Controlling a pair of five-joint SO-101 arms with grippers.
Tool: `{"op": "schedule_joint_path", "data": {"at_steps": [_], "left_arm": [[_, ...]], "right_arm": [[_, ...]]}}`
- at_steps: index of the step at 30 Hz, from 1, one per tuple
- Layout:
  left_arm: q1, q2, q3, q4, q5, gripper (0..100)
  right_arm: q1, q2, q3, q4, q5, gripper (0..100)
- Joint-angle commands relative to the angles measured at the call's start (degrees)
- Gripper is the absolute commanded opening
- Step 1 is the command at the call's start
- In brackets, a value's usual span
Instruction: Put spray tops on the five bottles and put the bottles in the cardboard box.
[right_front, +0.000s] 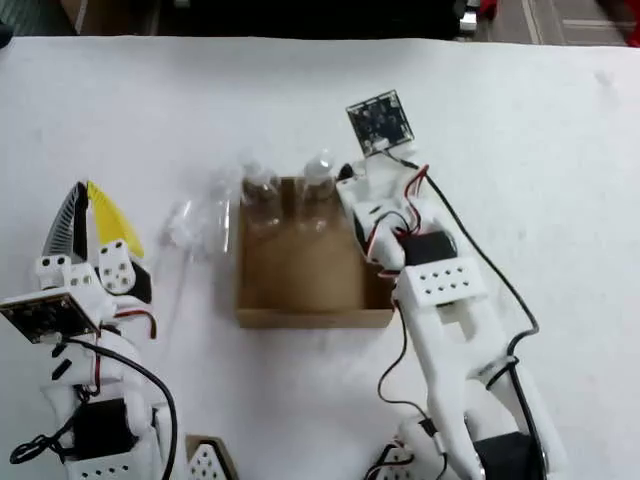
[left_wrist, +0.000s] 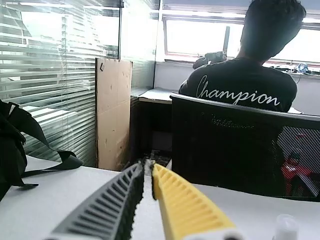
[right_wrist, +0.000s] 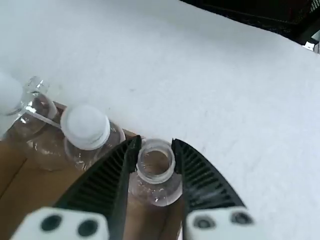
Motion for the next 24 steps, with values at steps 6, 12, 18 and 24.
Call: {"op": "schedule_joint_path", "data": {"at_steps": [6, 12, 18, 24], "left_arm": [[0.75, -0.57, -0.44, -1.67, 0.26, 4], [0.75, -0.57, -0.44, -1.67, 0.26, 4], [0.75, -0.57, -0.44, -1.67, 0.26, 4], [0.75, -0.57, -0.44, -1.67, 0.26, 4]], "right_arm": [[0.75, 4.53, -3.16, -4.79, -0.44, 1.6], [0.75, 5.05, -3.16, -4.88, -0.44, 1.6], [0.75, 5.23, -2.73, -6.29, -0.44, 1.8], [0.75, 5.32, -2.73, -6.02, -0.44, 4.5]]}}
